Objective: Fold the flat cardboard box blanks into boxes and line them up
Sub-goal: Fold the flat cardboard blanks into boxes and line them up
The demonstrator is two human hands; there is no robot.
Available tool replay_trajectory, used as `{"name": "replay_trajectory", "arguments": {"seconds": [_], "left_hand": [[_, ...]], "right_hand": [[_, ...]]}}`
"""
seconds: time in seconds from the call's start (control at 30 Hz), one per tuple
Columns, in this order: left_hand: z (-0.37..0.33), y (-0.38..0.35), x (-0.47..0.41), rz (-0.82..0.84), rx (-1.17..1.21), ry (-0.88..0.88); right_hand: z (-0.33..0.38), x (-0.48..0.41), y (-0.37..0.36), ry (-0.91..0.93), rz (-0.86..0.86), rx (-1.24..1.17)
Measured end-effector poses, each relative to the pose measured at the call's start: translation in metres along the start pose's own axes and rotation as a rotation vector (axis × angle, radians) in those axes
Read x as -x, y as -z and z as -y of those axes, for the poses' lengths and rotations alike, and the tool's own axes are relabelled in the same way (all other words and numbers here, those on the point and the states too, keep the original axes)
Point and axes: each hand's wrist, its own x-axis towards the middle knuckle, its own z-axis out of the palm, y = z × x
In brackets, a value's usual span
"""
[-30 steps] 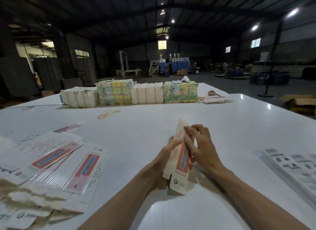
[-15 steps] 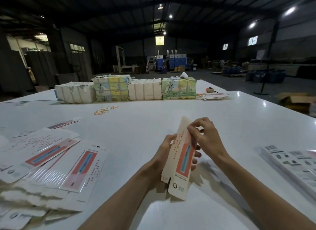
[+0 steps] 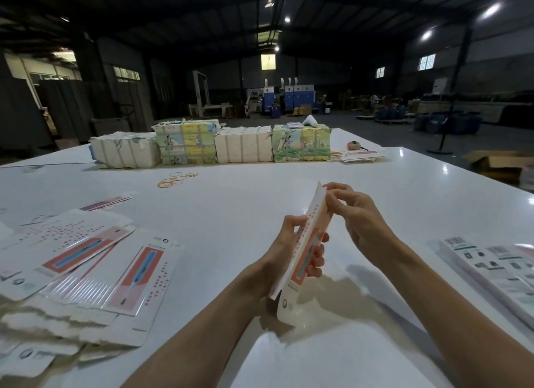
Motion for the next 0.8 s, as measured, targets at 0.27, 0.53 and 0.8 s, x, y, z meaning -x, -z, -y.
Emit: {"name": "replay_trajectory", "arguments": {"seconds": [0.27,0.53,0.8], "left_hand": [[-0.002,0.006,0.007,-0.132,0.358,-0.137],[0.000,0.016,0.016,-0.155,0.355,-0.253],[0.014,0.013,0.001,-0.508,-0.109,-0.382]], "right_hand": [[-0.014,0.003,-0.021,0.023,-0.053,0.223],[-0.015,-0.001,-0.033,-0.090,0.168,0.002],[-0.042,0.001,-0.020,-0.050,0.127,-0.049]]}}
